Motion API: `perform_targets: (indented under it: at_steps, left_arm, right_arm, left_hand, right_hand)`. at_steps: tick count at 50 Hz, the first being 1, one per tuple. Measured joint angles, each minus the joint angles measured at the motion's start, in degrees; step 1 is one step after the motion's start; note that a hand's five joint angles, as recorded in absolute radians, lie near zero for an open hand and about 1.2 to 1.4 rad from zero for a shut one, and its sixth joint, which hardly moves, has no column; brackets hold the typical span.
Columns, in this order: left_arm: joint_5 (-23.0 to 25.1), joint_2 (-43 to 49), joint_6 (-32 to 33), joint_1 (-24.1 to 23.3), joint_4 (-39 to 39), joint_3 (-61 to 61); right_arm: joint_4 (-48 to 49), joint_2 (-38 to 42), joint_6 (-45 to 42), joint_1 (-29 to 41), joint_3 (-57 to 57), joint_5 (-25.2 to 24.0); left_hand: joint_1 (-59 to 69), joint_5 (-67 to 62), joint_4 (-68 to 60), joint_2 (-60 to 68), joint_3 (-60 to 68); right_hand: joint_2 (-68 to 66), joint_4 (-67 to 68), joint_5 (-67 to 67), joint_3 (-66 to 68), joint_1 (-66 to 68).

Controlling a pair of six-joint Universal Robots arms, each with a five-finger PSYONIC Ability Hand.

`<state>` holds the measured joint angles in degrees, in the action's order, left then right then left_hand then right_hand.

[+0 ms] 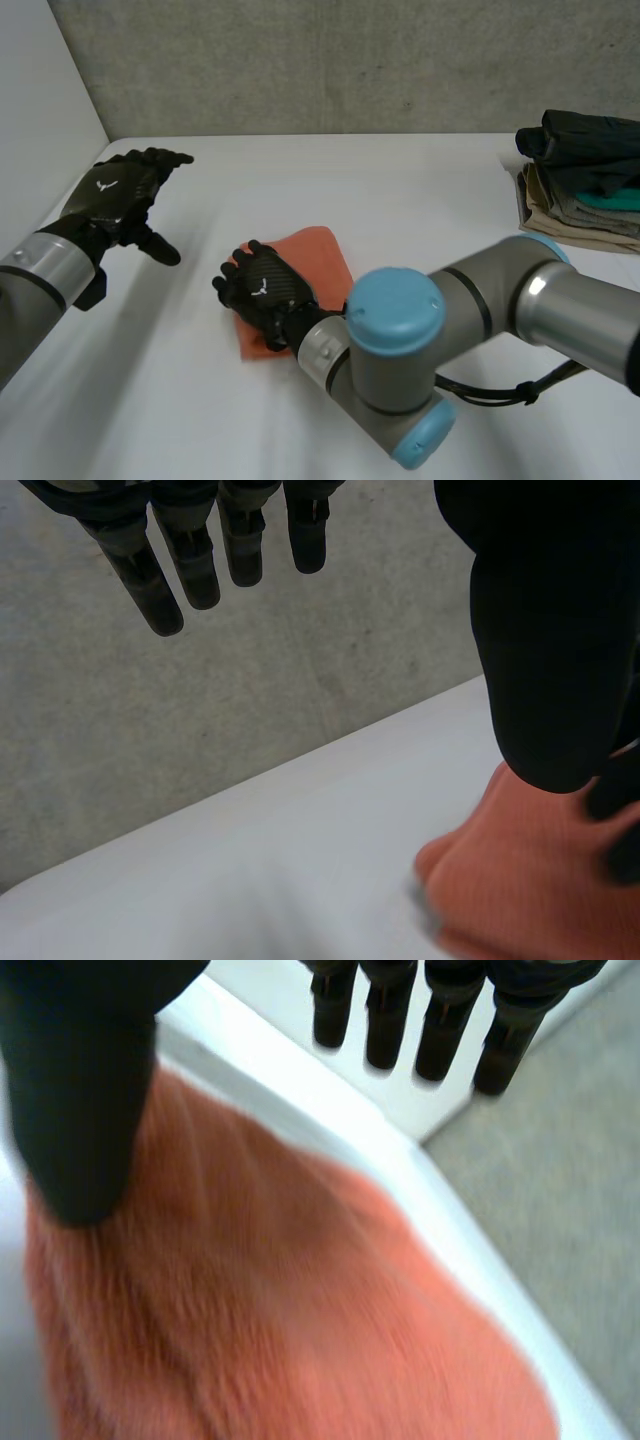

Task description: Fold the laundry.

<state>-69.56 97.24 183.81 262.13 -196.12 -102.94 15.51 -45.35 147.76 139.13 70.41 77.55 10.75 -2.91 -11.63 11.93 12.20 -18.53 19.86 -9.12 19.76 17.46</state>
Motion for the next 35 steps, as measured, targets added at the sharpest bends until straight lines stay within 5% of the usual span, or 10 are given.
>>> perform_targets:
  at_steps: [6, 14, 23, 35]
  left_arm:
    - [-4.13, 2.11, -0.1, -5.3, 2.43, 5.2]
    - [-10.72, 10.09, 0.23, -15.29, 6.98, 15.72]
    - [-17.59, 23.47, 1.73, -22.51, 13.12, 23.56]
    - [-24.22, 30.84, 9.56, -19.67, 16.22, 24.47]
  right_arm:
    - [-7.27, -2.55, 17.27, -4.63, -4.1, 6.99]
    - [-8.32, -8.08, 33.82, -13.64, -1.57, 3.87]
    - [-19.53, 1.42, 34.62, -16.28, -11.64, 0.36]
    - [-31.77, 10.38, 22.45, -15.62, -23.15, 5.12]
  left_hand:
    - [0.0, 0.0, 0.0, 0.0, 0.0]
    - [0.0, 0.0, 0.0, 0.0, 0.0]
    - [0.0, 0.0, 0.0, 0.0, 0.0]
    - [0.0, 0.0, 0.0, 0.0, 0.0]
  right_hand:
    - [6.29, -7.68, 6.34, -7.64, -4.52]
    - [6.29, -7.68, 6.34, -7.64, -4.52]
    - [6.29, -7.68, 6.34, -7.64, -4.52]
    - [6.29, -7.68, 6.34, -7.64, -5.3]
